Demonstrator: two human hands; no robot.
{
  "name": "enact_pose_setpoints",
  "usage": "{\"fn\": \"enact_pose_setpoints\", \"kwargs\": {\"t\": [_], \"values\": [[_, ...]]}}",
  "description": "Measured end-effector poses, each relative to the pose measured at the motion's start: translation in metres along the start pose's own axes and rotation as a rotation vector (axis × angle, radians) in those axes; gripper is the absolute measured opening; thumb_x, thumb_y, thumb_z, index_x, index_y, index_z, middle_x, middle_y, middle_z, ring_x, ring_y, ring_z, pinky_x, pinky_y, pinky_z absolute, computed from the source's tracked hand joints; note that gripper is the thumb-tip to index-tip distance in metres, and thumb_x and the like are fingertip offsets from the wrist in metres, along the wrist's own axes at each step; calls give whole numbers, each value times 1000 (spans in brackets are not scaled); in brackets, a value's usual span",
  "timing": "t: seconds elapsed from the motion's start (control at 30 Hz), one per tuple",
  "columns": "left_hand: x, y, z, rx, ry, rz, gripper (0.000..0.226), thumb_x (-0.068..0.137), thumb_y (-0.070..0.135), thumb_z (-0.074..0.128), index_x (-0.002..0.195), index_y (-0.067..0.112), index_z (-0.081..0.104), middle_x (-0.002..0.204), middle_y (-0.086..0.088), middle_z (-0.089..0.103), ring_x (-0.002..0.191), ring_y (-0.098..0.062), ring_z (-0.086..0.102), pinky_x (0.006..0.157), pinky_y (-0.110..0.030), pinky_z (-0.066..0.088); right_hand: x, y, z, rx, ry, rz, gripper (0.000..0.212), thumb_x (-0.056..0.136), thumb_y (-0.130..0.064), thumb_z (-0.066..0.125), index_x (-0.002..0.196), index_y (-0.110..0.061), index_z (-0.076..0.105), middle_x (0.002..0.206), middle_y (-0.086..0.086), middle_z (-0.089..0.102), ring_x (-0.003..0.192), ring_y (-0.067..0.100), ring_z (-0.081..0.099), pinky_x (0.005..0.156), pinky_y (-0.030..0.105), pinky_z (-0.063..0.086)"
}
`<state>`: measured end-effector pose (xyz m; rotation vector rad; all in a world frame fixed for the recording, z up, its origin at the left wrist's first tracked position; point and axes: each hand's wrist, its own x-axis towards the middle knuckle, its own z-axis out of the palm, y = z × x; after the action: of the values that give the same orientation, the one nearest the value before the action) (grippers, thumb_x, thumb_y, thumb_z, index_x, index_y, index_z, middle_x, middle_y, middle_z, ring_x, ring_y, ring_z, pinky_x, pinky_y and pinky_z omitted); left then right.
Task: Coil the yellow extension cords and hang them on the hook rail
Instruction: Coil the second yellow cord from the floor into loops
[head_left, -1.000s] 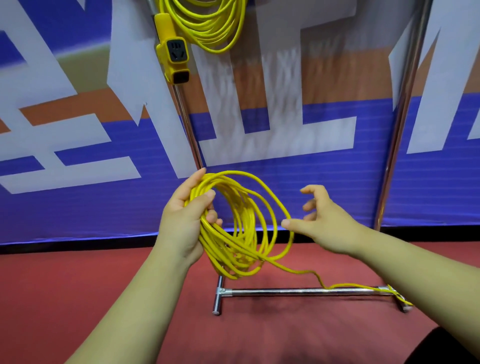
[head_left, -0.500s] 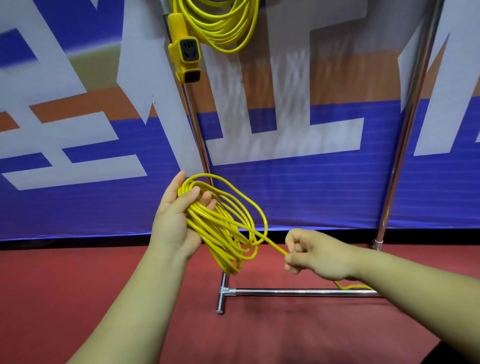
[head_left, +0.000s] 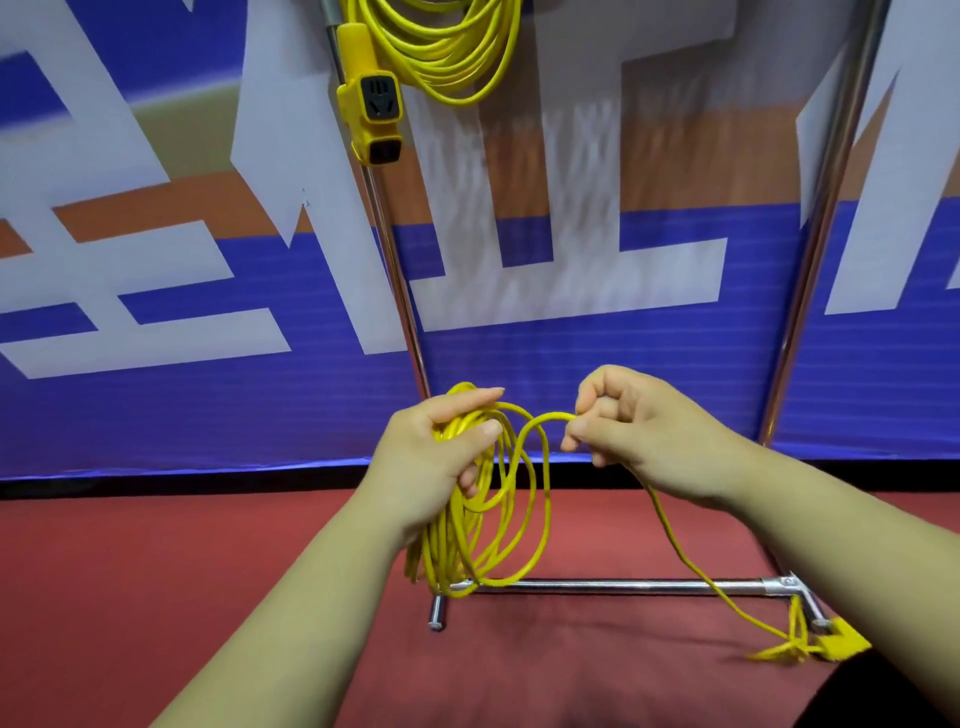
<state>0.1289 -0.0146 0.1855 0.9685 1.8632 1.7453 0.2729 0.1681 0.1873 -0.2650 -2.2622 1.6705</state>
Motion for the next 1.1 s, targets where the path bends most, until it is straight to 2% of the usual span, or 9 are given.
{"fn": "enact_pose_setpoints", "kwargs": {"t": [0.1,0.23,0.37,0.47,0.53,0.63,0.73,0.9,1.1], "values": [[-1,-3,5,64,-82,-27,29,93,11,69,115,30,75,56,-8,47,49,-21,43,53,-35,48,0,-8,1,-21,-77,-45,9,96,-4,59,96,-7,51,82,9,74,63,13,58,65,26,48],[-3,-8,12,154,-218,-44,20,97,18,67,114,24,74,59,-14,47,47,-20,43,54,-35,46,-2,-12,-1,4,-124,-84,11,96,-3,60,95,-8,50,82,11,73,65,19,56,67,34,48],[-2,-5,16,180,-245,-38,14,98,23,64,104,18,75,53,-7,46,45,-18,45,55,-36,48,-2,-8,-7,60,-126,-78,16,95,-2,61,95,-9,47,79,11,72,67,20,58,70,35,49],[2,4,14,79,-138,-9,15,98,19,63,93,22,77,58,-9,45,45,-18,43,52,-35,51,0,2,-16,97,-179,-27,21,94,1,61,92,-10,43,80,15,67,74,19,64,72,27,50],[6,11,9,-8,-14,12,16,99,16,61,92,19,75,66,-11,45,43,-15,41,48,-32,49,1,16,-24,-11,-223,44,25,94,-3,63,87,-12,41,80,19,64,72,13,62,62,18,44],[12,22,-5,-150,158,33,16,102,18,55,102,12,70,67,-7,45,44,-12,40,44,-26,46,1,40,-35,-116,-246,150,24,89,-15,66,86,-12,42,85,22,68,78,20,62,67,30,43],[16,26,-22,-289,274,40,19,104,21,51,99,16,69,65,-3,44,43,-8,41,43,-23,45,1,54,-43,-27,-206,211,19,94,0,61,87,-10,47,83,14,68,82,26,64,73,29,48],[18,19,-28,-339,357,46,23,105,21,51,95,15,71,66,-2,43,45,-8,41,44,-22,44,0,59,-37,54,-277,242,19,92,8,61,90,-9,52,89,19,70,83,26,66,82,37,50],[16,20,-38,-448,418,41,23,106,21,47,94,13,64,69,-3,42,45,-8,40,44,-22,43,0,63,-15,-89,-346,267,28,87,13,61,81,-15,58,92,9,75,94,24,69,86,39,51]]}}
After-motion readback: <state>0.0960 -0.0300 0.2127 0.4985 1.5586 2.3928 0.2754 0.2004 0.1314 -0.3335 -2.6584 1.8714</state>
